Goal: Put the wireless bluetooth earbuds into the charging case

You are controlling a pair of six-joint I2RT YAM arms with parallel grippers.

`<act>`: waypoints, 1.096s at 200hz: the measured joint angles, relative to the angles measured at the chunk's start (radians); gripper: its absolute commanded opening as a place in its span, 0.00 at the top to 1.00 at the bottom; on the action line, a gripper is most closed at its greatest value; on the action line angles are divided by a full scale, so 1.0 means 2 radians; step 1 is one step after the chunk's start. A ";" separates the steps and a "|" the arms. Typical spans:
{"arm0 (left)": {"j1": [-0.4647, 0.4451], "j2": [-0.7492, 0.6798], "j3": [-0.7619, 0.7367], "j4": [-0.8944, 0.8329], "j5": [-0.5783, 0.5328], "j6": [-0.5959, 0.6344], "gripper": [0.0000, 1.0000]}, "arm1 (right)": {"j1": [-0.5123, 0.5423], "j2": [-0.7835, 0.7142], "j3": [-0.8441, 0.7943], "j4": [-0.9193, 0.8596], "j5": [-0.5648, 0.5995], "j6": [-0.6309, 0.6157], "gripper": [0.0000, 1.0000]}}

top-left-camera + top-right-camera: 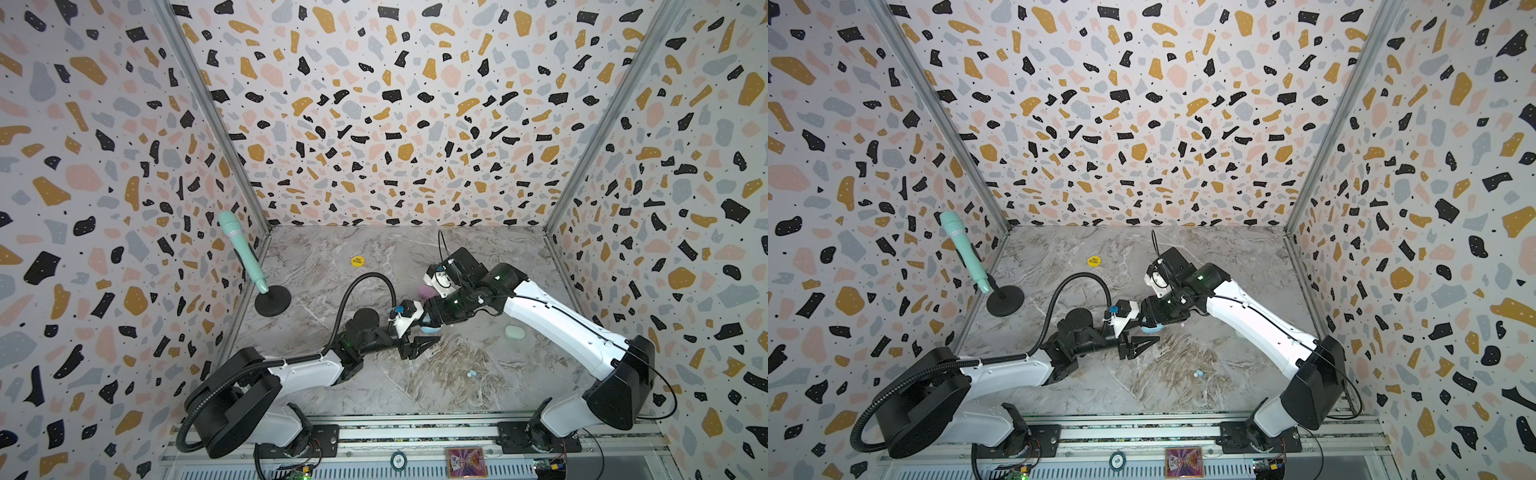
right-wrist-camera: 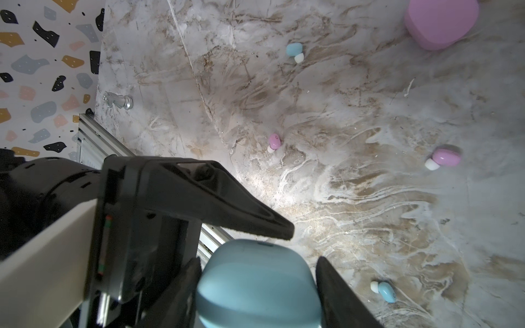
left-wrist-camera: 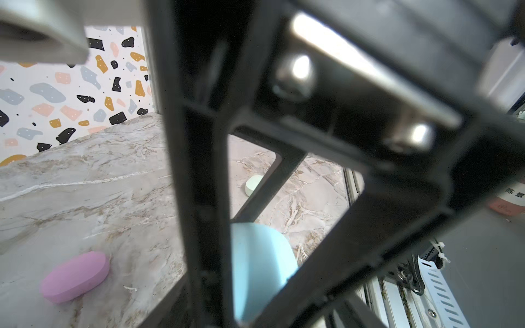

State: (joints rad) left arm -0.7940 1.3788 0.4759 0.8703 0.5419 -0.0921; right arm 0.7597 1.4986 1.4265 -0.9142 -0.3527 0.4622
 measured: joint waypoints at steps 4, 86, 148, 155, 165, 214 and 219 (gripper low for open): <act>0.000 0.000 0.000 0.000 0.000 0.001 0.38 | 0.000 0.000 0.000 0.000 0.000 0.000 0.44; 0.000 0.000 0.000 0.000 0.000 0.001 0.51 | 0.000 0.000 0.000 -0.004 -0.011 0.000 0.44; 0.000 0.000 0.000 0.000 0.000 0.001 0.59 | 0.000 0.000 0.000 -0.006 -0.014 0.002 0.44; 0.000 0.000 0.000 0.000 0.000 0.002 0.60 | 0.000 0.000 0.000 -0.006 -0.014 0.002 0.44; 0.000 0.000 0.000 0.000 -0.001 0.002 0.61 | 0.000 0.000 0.000 -0.006 -0.014 0.003 0.43; 0.000 0.000 0.000 0.000 0.000 0.002 0.65 | 0.000 0.000 0.000 -0.006 -0.015 0.005 0.36; 0.000 0.000 0.000 0.000 0.000 0.002 0.65 | 0.000 0.000 0.000 -0.006 -0.015 0.006 0.35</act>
State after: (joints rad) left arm -0.7940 1.3785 0.4755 0.8700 0.5411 -0.0891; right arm 0.7593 1.4986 1.4269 -0.9260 -0.3820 0.4732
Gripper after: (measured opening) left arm 0.437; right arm 0.628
